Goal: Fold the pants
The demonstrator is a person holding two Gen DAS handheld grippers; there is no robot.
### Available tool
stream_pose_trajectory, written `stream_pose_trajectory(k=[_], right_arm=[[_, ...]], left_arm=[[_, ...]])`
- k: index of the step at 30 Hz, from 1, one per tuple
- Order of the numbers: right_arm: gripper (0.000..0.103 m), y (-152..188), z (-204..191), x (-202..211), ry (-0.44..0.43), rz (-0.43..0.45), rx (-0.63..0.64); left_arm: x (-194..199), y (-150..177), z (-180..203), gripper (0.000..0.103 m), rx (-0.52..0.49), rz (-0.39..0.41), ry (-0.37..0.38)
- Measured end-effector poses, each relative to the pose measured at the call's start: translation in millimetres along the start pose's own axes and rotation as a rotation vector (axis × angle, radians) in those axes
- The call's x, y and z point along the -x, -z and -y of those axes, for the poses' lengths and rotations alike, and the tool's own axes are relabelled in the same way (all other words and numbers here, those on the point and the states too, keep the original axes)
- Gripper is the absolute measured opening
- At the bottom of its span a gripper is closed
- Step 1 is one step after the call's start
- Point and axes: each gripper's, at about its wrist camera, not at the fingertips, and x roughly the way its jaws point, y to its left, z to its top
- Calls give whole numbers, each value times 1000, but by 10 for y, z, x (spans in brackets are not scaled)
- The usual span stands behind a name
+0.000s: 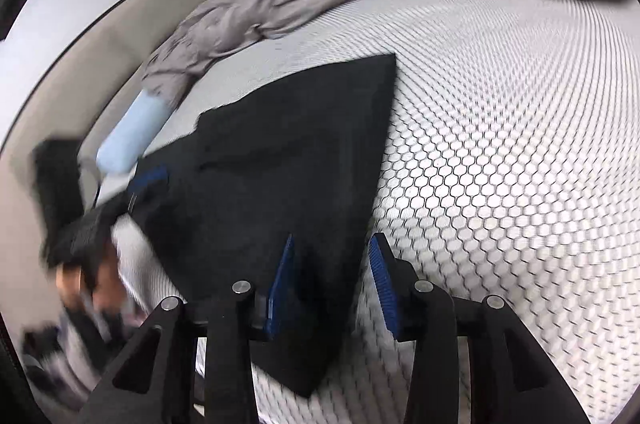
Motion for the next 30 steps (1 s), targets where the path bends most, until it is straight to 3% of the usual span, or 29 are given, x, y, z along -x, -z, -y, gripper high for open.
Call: stream_pose_trajectory(k=[3,5,6,12,15,19,24,30], right_arm=[[40,-30,-19,-198,-5,-25,-31],[40,-87,-24,-191,8,-32,-27],[40,-79,-47,-232,10,-33,-28],[40,-222,-70,-337,42,-46,45],[36,-497,51,-484,19,-52,-4],[34,-977,231,-709,22,-53,-65],[29,-1534,341,-992,107,-35,-55],[31,-1757,332,-1095,171,-12,-62]], left_arm=[[-360,87,428,63,-111,-63,28],[-620,180,615,64,-211,-152,-55],[-667,209,652,67,-238,-157,-79],[-703,215,624,71,-218,-171,-75],[-710,258,663,71,-234,-167,-97],[-735,234,619,71,-217,-183,-69],[-757,217,580,73,-222,-187,-50],[-721,196,542,75,-236,-186,4]])
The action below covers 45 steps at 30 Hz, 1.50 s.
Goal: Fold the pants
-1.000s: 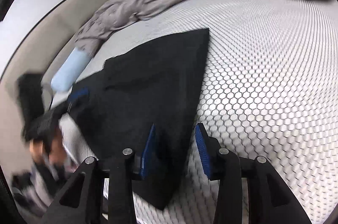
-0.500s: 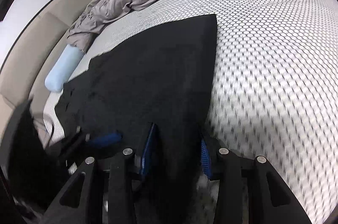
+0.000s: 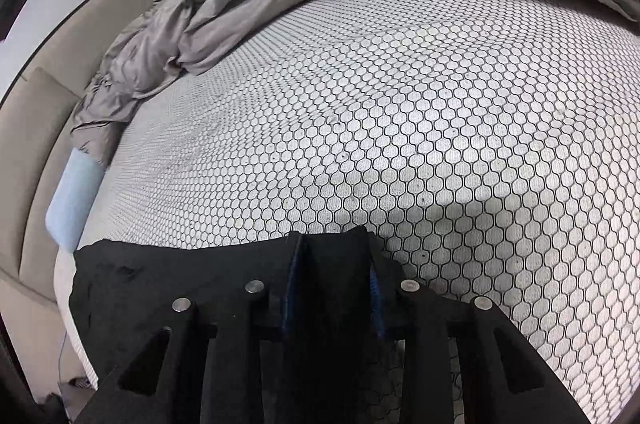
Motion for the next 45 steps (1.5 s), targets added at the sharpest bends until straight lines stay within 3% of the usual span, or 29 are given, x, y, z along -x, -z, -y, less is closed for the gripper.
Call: stream_pose_trajectory(k=[3,5,7,10,12,14,17,19,23,25,27,28,30,32,34,36,38,40,43,45], right_arm=[[32,226,41,367,24,-1,10],[32,486,50,670,44,28,15],[33,809,-76,944,66,66,58],[33,1243,-319,1164,28,98,118],[33,1378,-486,1112,-5,85,162],[33,1471,-686,992,-6,80,234],[33,1594,-937,639,114,-7,386],[33,1698,-1008,558,193,-8,505],[33,1711,-817,748,261,7,483],[33,1765,-729,848,235,29,472],[34,1780,-756,951,217,52,459],[34,1766,-787,997,199,69,449],[34,1732,-855,1085,141,111,427],[35,1648,-969,1051,140,130,411],[35,1613,-981,992,138,121,409],[35,1546,-1014,855,126,92,408],[35,1443,-1152,628,129,50,450],[35,1493,-1175,436,205,-10,509],[35,1523,-1061,507,320,15,541],[35,1513,-914,585,419,36,514]], left_arm=[[112,18,-101,75,16,4,27],[286,11,-213,75,39,55,40],[410,-10,-412,79,87,107,-21],[382,-12,-756,77,191,97,-56],[328,-19,-949,77,254,88,3],[287,-11,-1001,77,246,78,7],[223,51,-916,77,150,48,-29],[165,90,-869,77,101,36,-50],[129,83,-753,77,56,29,-62],[188,30,-719,77,69,35,-62],[369,-3,-768,77,109,84,-43],[501,-61,-819,78,125,159,-35],[551,-160,-869,78,133,195,-79],[414,-272,-988,78,154,162,-117],[212,-329,-1115,71,184,107,-146],[-39,-338,-1232,66,184,32,-172],[-118,-325,-1274,65,158,21,-176],[-69,-283,-1328,58,150,29,-148],[54,-185,-1520,50,209,46,-106],[118,-158,-1619,50,233,44,-177]])
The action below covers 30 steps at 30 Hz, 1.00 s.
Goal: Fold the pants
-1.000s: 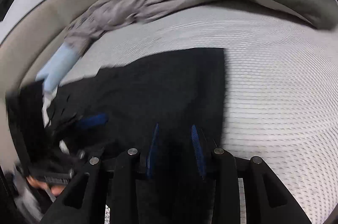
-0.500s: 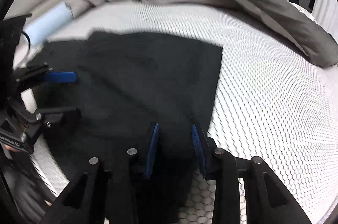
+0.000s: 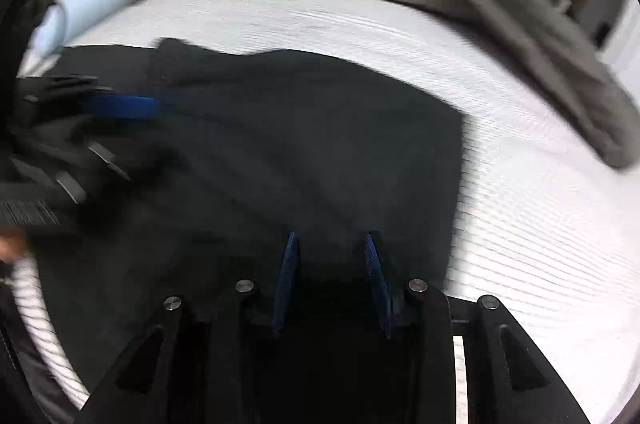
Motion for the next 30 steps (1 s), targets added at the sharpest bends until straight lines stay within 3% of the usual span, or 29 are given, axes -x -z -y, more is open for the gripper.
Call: stream_pose_trajectory(k=[5,8,12,15,17,20,22,25,27,30], right_arm=[[36,57,340,177,-77,62,-150],[36,-136,214,290,-181,128,-157],[36,-327,-53,199,-250,130,-105],[36,-407,-258,-44,-234,66,-58],[36,-374,-283,-194,-195,31,-31],[36,-254,-143,-199,-43,18,-15],[36,-184,-18,-146,30,10,-41],[36,-120,124,-89,-22,35,-105],[37,-136,92,5,-58,56,-113],[37,-287,-32,55,-140,91,-107]], left_arm=[[153,-2,-109,53,59,8,7],[286,-106,-18,53,26,78,9],[47,-245,59,53,11,30,25],[-131,-235,65,52,-21,-18,-18],[-141,-242,-8,50,-15,-16,6],[-120,-189,-88,48,-23,-11,11],[-96,-144,-174,63,-3,-14,-36],[16,-133,-272,55,52,-14,-33],[178,-156,-275,54,49,26,-59],[396,-238,-190,54,44,109,-25]])
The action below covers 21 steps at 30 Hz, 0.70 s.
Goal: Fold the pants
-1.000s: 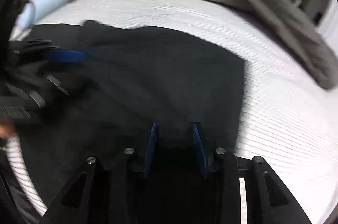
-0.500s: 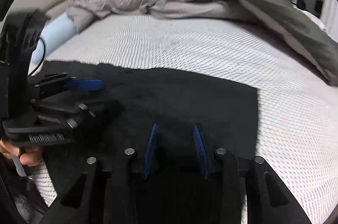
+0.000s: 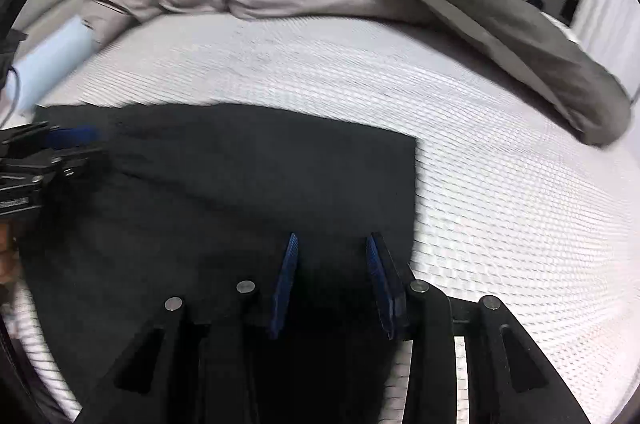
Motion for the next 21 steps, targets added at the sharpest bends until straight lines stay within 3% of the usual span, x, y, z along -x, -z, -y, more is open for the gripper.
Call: stream_pose_trajectory(k=[4,7,9,11,13,17,21], right_arm=[[37,-156,-137,-11,-114,39,-18],[37,-346,-79,-259,-195,33,-56],[37,-436,-57,-497,-173,-14,-40],[37,-391,-124,-626,-45,-70,43],[37,-344,-52,-628,49,-69,74],[38,-308,339,-564,276,-52,22],[38,-323,504,-392,162,8,-82]], left_arm=[[-135,-107,231,49,-49,-7,55],[-489,-88,280,39,-38,-91,67],[-652,-57,237,34,-46,-114,50],[-699,-59,187,28,-43,-120,66],[-672,-62,131,24,-32,-116,91],[-678,-48,173,24,-50,-111,68],[-527,-132,226,24,-55,-75,42]])
